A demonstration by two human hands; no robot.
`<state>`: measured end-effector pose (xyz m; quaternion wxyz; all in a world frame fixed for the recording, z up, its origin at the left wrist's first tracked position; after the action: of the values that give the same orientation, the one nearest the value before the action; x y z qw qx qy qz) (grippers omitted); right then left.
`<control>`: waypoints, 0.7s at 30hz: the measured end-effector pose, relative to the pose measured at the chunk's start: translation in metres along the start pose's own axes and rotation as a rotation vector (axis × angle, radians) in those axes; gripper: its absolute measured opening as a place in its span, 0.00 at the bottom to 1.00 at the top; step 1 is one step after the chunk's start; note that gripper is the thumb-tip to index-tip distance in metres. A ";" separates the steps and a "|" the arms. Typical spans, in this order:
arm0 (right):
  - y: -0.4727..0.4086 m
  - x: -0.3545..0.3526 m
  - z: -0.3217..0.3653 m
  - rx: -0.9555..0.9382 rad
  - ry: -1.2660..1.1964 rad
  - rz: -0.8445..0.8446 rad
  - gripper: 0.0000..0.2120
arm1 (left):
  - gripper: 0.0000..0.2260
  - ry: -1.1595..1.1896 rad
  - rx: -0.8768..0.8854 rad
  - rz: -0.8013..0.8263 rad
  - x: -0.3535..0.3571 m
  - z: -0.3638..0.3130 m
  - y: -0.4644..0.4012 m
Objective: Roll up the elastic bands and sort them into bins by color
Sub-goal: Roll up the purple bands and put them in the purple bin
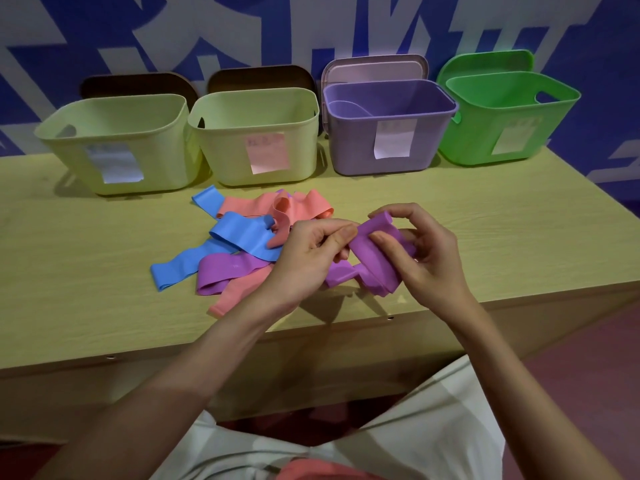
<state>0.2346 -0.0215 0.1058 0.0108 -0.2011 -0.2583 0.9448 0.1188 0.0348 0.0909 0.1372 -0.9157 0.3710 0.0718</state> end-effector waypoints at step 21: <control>0.004 -0.003 -0.005 0.047 -0.014 -0.015 0.09 | 0.16 0.098 -0.069 0.029 0.012 0.007 -0.004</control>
<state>0.2397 -0.0234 0.1012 0.0207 -0.1924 -0.2376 0.9519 0.1296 0.0317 0.0823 0.0862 -0.9167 0.3879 0.0418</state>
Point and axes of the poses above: each hand's wrist, its own y-axis away from the middle knuckle, its own x-axis out of the palm, z = x × y, the point moved 9 cm from there along -y, towards the middle knuckle, and after that the axes turned 12 degrees about z, right-handed, at the moved point
